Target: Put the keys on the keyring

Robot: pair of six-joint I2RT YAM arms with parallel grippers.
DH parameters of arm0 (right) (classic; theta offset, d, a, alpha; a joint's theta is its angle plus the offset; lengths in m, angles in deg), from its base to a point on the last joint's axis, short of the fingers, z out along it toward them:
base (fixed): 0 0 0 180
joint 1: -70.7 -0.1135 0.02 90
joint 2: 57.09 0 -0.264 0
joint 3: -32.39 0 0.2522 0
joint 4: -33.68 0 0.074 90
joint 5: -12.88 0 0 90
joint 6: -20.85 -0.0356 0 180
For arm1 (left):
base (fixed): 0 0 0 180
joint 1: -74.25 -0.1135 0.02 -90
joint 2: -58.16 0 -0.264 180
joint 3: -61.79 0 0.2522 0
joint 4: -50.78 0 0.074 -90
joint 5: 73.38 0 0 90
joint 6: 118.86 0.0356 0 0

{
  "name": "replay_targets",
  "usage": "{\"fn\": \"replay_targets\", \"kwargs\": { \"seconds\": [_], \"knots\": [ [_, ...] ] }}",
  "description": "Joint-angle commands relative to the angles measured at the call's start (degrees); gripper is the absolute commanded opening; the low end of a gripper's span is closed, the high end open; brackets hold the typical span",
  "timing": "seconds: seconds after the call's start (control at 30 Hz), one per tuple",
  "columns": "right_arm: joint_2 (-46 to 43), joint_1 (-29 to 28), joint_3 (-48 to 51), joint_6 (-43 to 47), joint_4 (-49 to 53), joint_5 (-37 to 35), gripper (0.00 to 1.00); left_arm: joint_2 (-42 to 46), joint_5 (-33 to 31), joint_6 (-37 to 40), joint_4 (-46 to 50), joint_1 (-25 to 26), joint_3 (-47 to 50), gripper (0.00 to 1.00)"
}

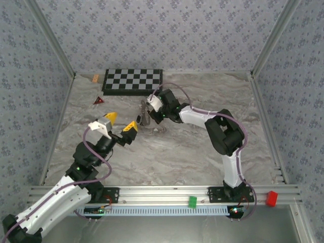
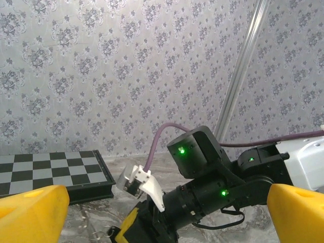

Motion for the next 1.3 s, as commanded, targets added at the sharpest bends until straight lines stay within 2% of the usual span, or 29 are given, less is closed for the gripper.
{"fn": "replay_targets", "kwargs": {
  "seconds": [0.0,0.6,0.93,1.27],
  "knots": [
    [-4.1,1.1,2.4,-0.5,-1.4,0.4,0.0,-0.3,0.4,-0.4,-2.4,-0.6,-0.3,1.0],
    [-10.8,5.3,16.7,0.6,-0.2,-2.3,0.0,-1.1,1.0,-0.9,-2.7,-0.9,-0.2,1.0],
    [-13.3,4.9,17.4,0.4,8.6,-9.9,0.0,-1.0,1.3,-1.3,-2.8,-1.1,-0.3,1.0],
    [-13.8,4.9,16.0,-2.3,17.0,-11.3,0.02,-0.6,1.8,-1.6,-2.5,-1.3,-0.2,1.0]
  ]
}}
